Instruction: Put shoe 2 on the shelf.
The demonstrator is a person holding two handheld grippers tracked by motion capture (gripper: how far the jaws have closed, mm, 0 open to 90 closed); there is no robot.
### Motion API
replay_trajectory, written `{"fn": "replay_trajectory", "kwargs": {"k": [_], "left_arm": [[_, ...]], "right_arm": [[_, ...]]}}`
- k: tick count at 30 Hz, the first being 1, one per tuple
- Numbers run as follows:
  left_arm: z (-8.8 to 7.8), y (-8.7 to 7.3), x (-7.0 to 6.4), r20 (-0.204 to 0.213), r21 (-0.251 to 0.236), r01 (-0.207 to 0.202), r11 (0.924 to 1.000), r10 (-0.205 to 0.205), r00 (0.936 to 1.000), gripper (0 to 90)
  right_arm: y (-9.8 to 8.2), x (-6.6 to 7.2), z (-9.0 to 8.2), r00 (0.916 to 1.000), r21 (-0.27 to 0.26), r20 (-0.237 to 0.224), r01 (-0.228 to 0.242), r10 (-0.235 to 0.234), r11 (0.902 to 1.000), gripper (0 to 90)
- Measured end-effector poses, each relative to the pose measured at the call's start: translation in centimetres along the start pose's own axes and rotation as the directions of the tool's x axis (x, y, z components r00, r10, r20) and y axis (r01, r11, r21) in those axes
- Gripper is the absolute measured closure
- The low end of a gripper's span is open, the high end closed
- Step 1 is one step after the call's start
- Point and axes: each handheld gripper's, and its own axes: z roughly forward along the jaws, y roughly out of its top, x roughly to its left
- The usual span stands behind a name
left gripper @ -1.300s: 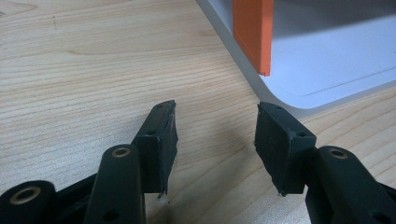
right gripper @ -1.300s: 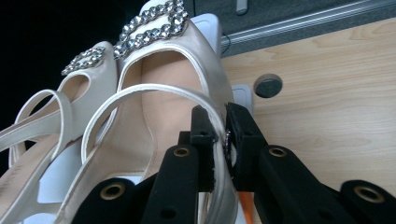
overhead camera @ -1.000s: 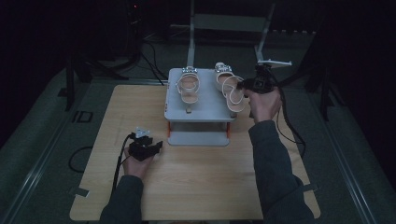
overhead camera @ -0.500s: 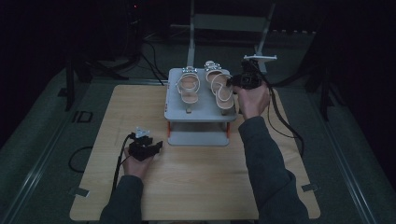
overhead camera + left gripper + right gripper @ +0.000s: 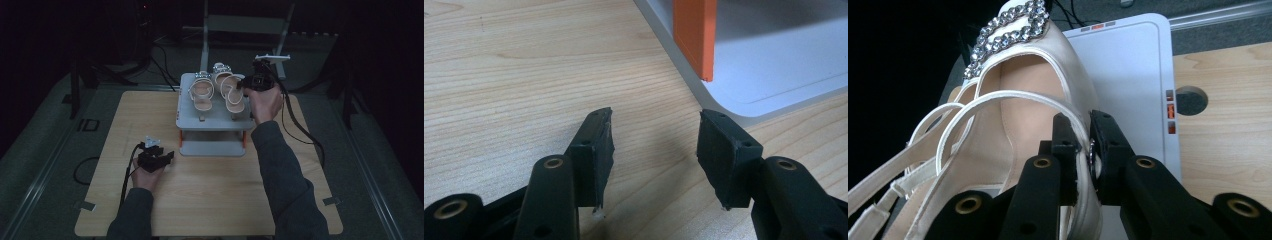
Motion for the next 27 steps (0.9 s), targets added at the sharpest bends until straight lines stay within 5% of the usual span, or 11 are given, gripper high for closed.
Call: {"fn": "replay_trajectory", "kwargs": {"k": [27], "left_arm": [[0.0,0.0,0.0,-0.002,0.001,-0.004,1.0000,0.004,1.0000,48.5]], "right_arm": [[0.9,-0.2,2.1,0.9979,0.090,0.015,-0.065,0.064,0.9939,81.5]]}}
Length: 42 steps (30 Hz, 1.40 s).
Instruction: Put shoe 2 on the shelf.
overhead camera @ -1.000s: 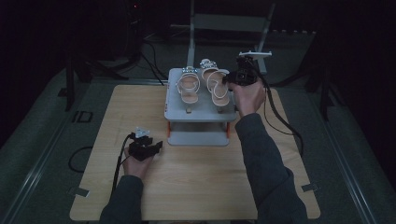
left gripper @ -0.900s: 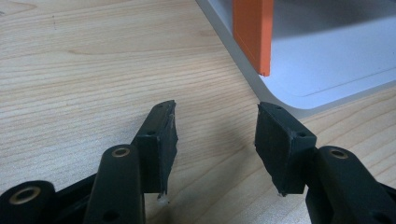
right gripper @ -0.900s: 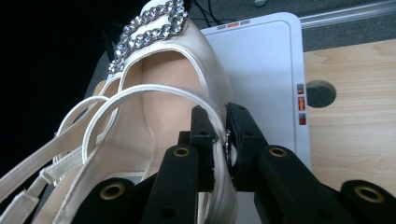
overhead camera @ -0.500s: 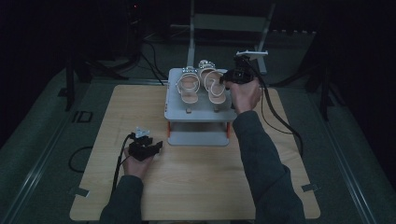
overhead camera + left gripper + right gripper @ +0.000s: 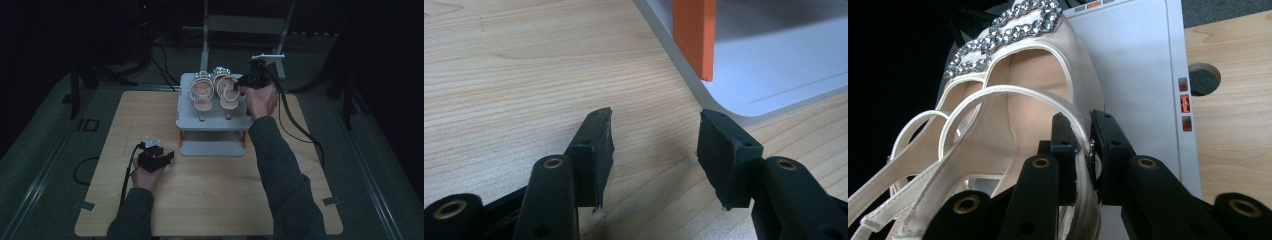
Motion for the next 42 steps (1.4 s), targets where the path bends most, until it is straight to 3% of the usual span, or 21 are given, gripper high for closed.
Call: {"fn": "replay_trajectory", "kwargs": {"k": [9,26,35,42], "left_arm": [[0.0,0.0,0.0,0.001,0.001,0.000,1.0000,0.000,1.0000,48.4],[0.0,0.0,0.0,-0.003,-0.002,-0.003,1.0000,0.003,1.0000,48.4],[0.0,0.0,-0.1,-0.002,-0.003,-0.002,1.0000,0.002,1.0000,48.4],[0.0,0.0,-0.1,-0.002,-0.003,-0.001,1.0000,0.001,1.0000,48.4]], "right_arm": [[-0.2,0.0,1.0,0.9996,0.035,0.023,0.014,-0.015,0.9993,81.4],[-0.1,-0.8,1.3,0.9997,0.059,-0.011,0.023,-0.022,0.9980,80.8],[0.2,-1.1,1.3,0.9988,0.087,-0.047,0.018,-0.014,0.9961,68.2],[0.2,-0.8,0.4,0.9976,0.058,-0.029,0.064,-0.062,0.9963,63.0]]}}
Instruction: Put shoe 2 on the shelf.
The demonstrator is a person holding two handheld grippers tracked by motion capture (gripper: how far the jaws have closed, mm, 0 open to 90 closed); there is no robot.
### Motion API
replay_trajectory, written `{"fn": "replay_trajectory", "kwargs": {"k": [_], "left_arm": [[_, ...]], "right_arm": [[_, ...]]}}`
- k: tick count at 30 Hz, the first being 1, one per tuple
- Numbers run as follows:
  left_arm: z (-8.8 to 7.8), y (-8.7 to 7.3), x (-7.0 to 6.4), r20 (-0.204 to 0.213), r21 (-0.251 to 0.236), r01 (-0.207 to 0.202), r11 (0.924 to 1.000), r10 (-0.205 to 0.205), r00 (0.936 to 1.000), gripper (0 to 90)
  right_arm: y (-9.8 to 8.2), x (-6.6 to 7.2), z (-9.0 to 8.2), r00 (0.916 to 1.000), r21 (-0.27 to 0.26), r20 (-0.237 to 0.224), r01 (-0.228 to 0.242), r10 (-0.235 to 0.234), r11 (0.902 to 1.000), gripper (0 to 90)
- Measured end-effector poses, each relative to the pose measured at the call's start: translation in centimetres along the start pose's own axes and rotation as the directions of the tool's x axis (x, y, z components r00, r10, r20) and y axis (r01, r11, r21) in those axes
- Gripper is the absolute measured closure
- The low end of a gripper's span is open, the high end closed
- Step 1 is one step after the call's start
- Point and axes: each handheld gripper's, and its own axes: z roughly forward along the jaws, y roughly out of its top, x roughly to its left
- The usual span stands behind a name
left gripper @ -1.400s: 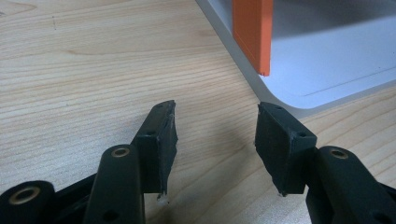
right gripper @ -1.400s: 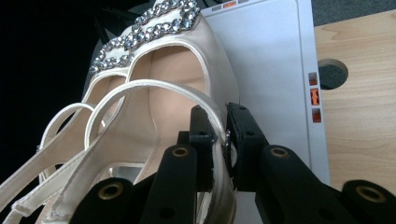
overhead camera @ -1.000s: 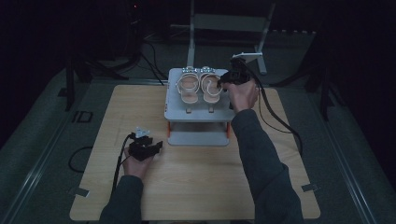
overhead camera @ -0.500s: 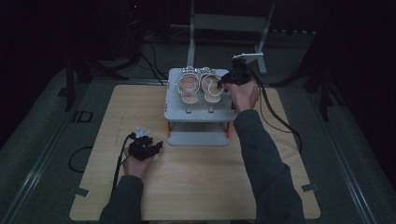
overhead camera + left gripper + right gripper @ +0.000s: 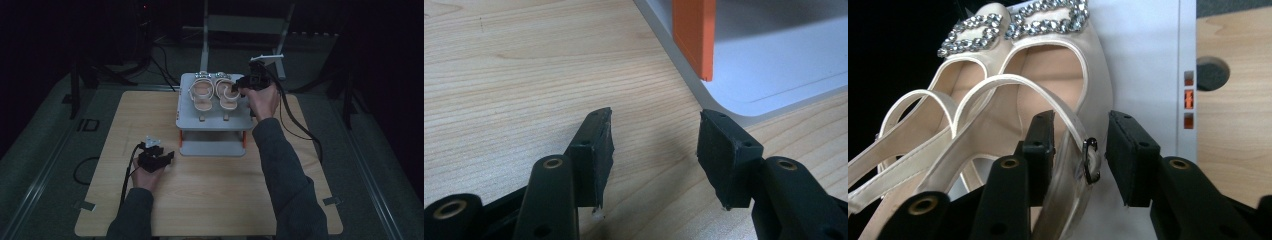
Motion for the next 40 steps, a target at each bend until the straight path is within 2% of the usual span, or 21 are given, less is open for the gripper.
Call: {"fn": "replay_trajectory", "kwargs": {"k": [5,9,16,17,19,24,25,34,35,37,40], "left_arm": [[0.0,0.0,0.0,0.000,0.001,-0.003,1.0000,0.003,1.0000,48.4],[0.0,0.0,0.0,0.000,0.002,-0.003,1.0000,0.003,1.0000,48.4],[0.0,0.0,0.0,0.000,0.002,-0.004,1.0000,0.004,1.0000,48.4],[0.0,0.0,0.0,0.000,0.002,-0.004,1.0000,0.004,1.0000,48.4],[0.0,0.0,0.0,0.000,0.002,-0.003,1.0000,0.003,1.0000,48.4],[0.0,0.0,0.0,-0.001,-0.001,-0.001,1.0000,0.001,1.0000,48.4],[0.0,0.0,0.0,-0.001,-0.001,-0.001,1.0000,0.001,1.0000,48.4],[0.0,0.0,-0.1,-0.003,-0.002,-0.003,1.0000,0.003,1.0000,48.2],[0.0,0.0,-0.1,-0.003,-0.002,-0.003,1.0000,0.003,1.0000,48.2],[0.0,0.0,-0.1,-0.003,-0.002,-0.003,1.0000,0.003,1.0000,48.2],[0.0,0.0,-0.1,-0.003,-0.002,-0.004,1.0000,0.004,1.0000,48.1]], "right_arm": [[0.1,-0.1,-1.0,0.9997,-0.018,-0.019,0.011,-0.012,0.9998,61.5],[0.3,-0.3,-1.8,0.9984,-0.058,-0.054,0.013,-0.016,0.9983,59.9],[0.4,-0.7,-3.6,0.9986,-0.143,-0.034,0.035,-0.040,0.9891,59.9],[0.4,-0.7,-3.6,0.9986,-0.143,-0.034,0.035,-0.040,0.9891,59.9],[0.3,-1.3,-4.2,0.9986,-0.174,-0.018,0.045,-0.049,0.9838,59.8],[-0.2,-2.3,-4.5,0.9976,-0.178,0.006,0.068,-0.068,0.9816,59.5],[-0.6,-2.9,-4.5,0.9969,-0.178,0.005,0.078,-0.078,0.9809,59.5],[-3.7,-5.8,-4.2,0.9938,-0.188,0.000,0.110,-0.111,0.9760,58.9],[-3.7,-5.8,-4.2,0.9938,-0.188,0.000,0.110,-0.111,0.9760,58.9],[-4.8,-6.8,-4.1,0.9937,-0.184,-0.011,0.108,-0.112,0.9770,58.5],[-5.5,-7.5,-4.0,0.9933,-0.178,-0.002,0.114,-0.116,0.9775,58.5]]}}
